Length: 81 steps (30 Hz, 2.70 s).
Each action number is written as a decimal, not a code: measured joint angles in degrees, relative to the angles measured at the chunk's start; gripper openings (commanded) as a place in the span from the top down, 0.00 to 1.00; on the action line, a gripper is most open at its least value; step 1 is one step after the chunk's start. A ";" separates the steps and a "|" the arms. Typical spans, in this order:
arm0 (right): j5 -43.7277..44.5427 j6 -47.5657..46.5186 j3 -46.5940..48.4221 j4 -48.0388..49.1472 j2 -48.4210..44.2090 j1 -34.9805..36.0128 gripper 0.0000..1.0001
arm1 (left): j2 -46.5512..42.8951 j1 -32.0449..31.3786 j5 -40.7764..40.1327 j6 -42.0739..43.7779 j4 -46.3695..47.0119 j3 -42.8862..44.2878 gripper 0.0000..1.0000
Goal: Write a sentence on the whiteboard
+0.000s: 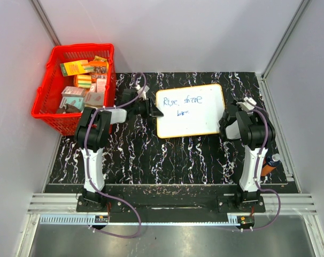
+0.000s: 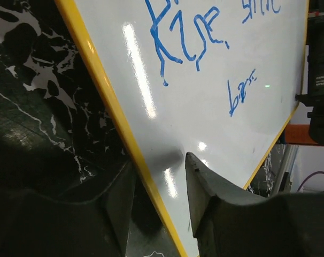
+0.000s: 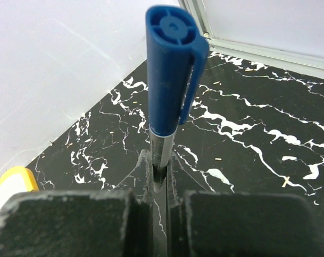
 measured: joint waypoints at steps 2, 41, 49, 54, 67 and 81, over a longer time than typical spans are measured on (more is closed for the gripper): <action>0.22 0.20 -0.13 0.00 0.02 -0.33 1.00 | -0.11 0.02 0.98 -1.20 2.54 -1.03 0.62; -17.99 -15.54 -16.61 -1.09 -30.91 9.16 1.00 | -16.17 -2.12 8.07 4.04 9.62 -8.22 1.00; -39.47 -13.68 -27.04 -1.95 -33.75 10.86 1.00 | -17.03 -2.40 7.48 7.48 7.67 -11.17 1.00; -45.29 -13.57 -26.12 -2.12 -33.75 11.85 1.00 | -17.03 -2.40 7.52 8.98 6.14 -11.28 1.00; -46.88 -14.36 -25.38 -1.70 -34.36 15.23 1.00 | -17.03 -2.03 7.76 9.84 5.51 -11.28 1.00; -46.14 -14.67 -20.00 -1.68 -30.88 15.32 1.00 | -17.03 -1.79 7.85 10.21 4.46 -11.28 1.00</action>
